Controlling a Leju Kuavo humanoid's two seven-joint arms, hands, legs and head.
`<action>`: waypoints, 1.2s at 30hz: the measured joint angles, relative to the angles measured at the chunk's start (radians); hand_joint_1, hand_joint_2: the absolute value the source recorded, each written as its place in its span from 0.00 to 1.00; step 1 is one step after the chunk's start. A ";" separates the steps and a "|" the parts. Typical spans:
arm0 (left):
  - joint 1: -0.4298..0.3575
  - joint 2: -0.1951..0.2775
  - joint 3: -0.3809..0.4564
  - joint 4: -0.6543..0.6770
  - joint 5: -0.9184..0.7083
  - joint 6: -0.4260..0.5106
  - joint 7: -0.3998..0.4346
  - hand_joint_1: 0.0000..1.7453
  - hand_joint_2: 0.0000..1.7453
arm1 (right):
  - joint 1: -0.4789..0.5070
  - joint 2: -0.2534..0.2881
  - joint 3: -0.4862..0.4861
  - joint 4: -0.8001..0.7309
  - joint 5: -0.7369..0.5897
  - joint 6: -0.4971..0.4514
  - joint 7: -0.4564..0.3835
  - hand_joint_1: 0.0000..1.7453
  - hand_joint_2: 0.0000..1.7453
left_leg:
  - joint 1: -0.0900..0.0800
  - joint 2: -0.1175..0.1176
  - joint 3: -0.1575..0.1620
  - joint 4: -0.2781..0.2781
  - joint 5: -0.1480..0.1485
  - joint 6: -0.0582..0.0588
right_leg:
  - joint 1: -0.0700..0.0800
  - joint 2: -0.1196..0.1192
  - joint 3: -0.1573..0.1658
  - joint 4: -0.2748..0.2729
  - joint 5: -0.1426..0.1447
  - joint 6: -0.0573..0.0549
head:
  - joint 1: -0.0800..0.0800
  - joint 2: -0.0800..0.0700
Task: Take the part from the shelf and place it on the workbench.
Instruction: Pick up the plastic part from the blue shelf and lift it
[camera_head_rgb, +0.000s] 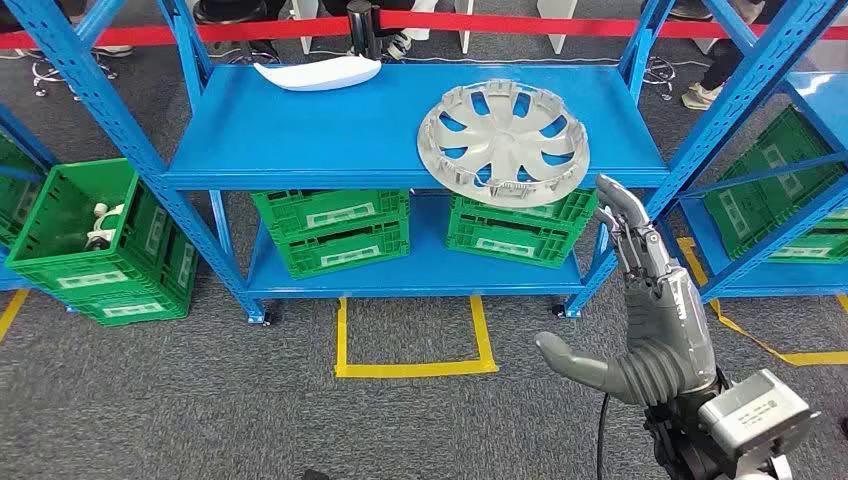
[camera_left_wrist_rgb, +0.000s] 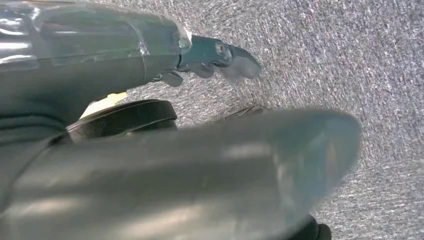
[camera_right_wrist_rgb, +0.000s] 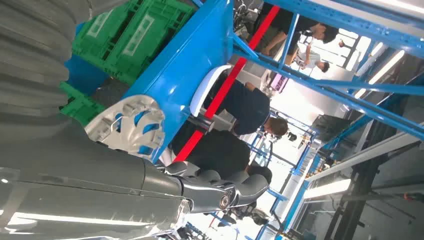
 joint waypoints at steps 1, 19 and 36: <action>0.000 0.000 0.000 0.000 0.000 0.000 0.000 0.00 0.00 | 0.000 0.001 0.000 0.000 0.000 0.000 0.000 0.00 1.00 | 0.002 -0.001 -0.007 0.016 -0.011 -0.004 | -0.002 -0.001 0.004 -0.004 0.001 -0.001 | -0.005 0.000; 0.001 0.011 0.000 0.001 0.013 -0.006 -0.001 0.00 0.00 | -0.004 0.005 0.005 0.002 0.015 0.009 0.001 0.00 1.00 | 0.028 0.002 -0.026 -0.006 0.036 0.013 | -0.017 0.000 -0.047 0.167 -0.120 0.056 | -0.012 0.000; 0.001 0.027 0.000 0.007 0.024 -0.020 -0.008 0.00 0.00 | -0.049 0.042 0.045 0.016 0.051 0.021 0.020 0.00 1.00 | 0.024 -0.005 -0.145 0.244 -0.093 -0.032 | -0.010 -0.005 0.014 -0.005 -0.010 0.000 | -0.020 0.000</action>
